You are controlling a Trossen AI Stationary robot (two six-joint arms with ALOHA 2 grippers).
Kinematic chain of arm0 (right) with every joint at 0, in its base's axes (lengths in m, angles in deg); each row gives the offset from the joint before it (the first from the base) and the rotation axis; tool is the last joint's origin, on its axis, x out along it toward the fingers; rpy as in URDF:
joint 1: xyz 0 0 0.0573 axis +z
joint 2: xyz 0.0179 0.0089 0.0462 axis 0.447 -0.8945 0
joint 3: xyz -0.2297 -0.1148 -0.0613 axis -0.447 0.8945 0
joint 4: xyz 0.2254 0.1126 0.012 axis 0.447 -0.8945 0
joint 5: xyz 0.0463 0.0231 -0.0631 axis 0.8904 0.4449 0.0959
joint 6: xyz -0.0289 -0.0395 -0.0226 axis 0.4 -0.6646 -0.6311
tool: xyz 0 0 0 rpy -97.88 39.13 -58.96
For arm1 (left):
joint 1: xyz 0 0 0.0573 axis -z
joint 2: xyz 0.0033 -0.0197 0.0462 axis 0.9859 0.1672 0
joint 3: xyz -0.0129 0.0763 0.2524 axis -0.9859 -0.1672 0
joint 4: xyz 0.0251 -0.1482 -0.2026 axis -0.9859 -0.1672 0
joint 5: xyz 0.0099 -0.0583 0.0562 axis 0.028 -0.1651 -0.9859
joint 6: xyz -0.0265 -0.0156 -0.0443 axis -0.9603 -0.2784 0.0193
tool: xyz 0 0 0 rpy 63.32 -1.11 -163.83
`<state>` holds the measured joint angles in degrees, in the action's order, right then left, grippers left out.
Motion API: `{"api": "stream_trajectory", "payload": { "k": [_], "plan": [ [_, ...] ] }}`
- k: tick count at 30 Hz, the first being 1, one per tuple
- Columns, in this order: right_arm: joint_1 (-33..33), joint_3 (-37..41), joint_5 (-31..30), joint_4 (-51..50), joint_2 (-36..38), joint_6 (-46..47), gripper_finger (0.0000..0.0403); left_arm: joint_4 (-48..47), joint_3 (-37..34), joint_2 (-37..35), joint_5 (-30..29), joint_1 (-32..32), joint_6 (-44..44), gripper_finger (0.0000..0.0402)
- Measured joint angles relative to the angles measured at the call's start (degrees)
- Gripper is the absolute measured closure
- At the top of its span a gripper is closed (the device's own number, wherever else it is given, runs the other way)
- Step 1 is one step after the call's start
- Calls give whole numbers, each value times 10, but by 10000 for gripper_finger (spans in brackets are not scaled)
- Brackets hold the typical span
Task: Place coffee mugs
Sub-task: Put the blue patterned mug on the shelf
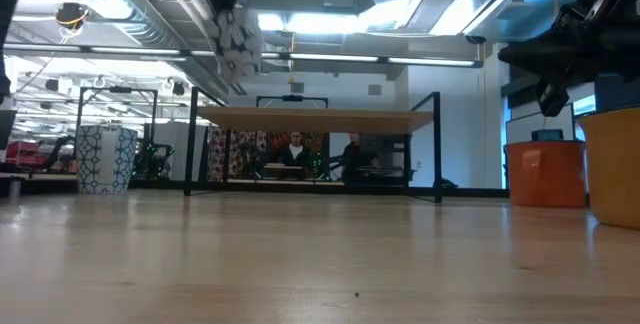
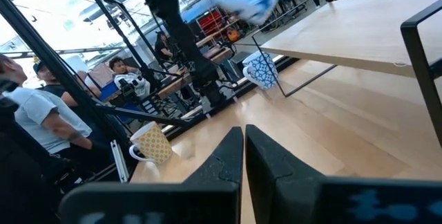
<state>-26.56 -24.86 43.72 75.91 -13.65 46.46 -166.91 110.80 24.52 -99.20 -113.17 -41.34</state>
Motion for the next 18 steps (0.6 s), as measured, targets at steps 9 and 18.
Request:
{"api": "stream_trajectory", "payload": {
  "k": [9, 18],
  "plan": [
    [0, 0, 0, -2, 0, 15, 398, 0, 87, 104, 3, -59, 183, 385],
    [0, 0, 0, -3, 0, 17, 398, 0, 113, 140, 40, -87, 248, 385]
  ]
}}
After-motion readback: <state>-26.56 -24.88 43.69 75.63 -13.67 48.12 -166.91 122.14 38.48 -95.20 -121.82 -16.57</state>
